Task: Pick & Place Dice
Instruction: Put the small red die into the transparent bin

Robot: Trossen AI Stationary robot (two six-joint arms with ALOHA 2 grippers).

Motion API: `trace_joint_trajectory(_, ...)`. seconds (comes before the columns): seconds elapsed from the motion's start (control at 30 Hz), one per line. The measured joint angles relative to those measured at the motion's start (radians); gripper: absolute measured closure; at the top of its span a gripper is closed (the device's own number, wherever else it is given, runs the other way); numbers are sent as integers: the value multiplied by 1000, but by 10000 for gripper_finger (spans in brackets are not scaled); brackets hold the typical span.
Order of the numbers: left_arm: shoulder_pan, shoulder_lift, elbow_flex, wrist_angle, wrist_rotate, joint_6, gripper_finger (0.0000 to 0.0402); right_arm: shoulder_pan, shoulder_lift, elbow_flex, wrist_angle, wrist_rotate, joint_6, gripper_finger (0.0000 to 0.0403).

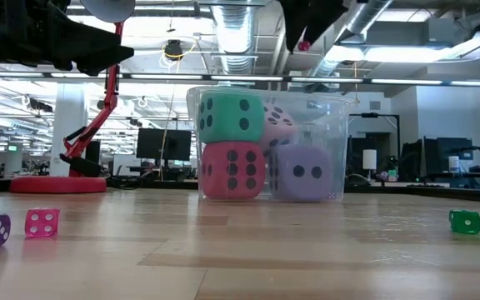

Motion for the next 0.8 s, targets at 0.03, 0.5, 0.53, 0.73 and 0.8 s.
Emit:
trace_joint_trajectory(0.03, 0, 0, 0, 0, 0, 0, 128, 6, -2, 0, 0, 10, 5, 262)
trace_joint_trajectory(0.5, 0, 0, 0, 0, 0, 0, 128, 15, -4, -13, 48, 12, 109, 284)
trace_joint_trajectory(0.53, 0, 0, 0, 0, 0, 0, 128, 9, -4, -13, 63, -2, 111, 284)
trace_joint_trajectory(0.73, 0, 0, 0, 0, 0, 0, 128, -40, -3, -13, 97, -103, 75, 284)
trace_joint_trajectory(0.8, 0, 0, 0, 0, 0, 0, 128, -54, -3, -13, 97, -116, 34, 285)
